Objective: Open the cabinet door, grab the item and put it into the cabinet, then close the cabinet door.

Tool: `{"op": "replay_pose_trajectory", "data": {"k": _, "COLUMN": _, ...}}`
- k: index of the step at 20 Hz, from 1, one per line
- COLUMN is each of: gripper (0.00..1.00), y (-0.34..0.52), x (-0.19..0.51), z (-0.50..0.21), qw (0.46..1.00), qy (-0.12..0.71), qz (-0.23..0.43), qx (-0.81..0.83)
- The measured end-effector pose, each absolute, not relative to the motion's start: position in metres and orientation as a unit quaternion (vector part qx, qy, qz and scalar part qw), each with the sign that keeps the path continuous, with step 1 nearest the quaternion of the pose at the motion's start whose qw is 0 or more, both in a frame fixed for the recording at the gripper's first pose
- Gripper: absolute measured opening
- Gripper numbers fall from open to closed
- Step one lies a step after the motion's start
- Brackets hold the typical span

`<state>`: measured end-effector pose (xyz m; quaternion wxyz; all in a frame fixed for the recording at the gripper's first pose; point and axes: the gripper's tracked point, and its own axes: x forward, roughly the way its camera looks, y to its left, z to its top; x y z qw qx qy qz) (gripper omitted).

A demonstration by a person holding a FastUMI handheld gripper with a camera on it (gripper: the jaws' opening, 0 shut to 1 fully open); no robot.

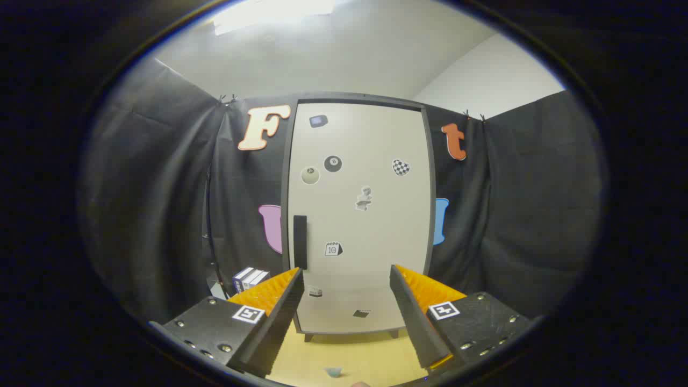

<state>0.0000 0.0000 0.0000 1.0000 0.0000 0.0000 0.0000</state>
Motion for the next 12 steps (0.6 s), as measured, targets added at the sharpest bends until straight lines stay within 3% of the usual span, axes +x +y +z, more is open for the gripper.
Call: {"op": "replay_pose_trajectory", "data": {"k": 12, "gripper": 0.95, "y": 0.006, "x": 0.020, "z": -0.004, "qw": 1.000, "qy": 0.007, "qz": 0.005, "qx": 0.007}}
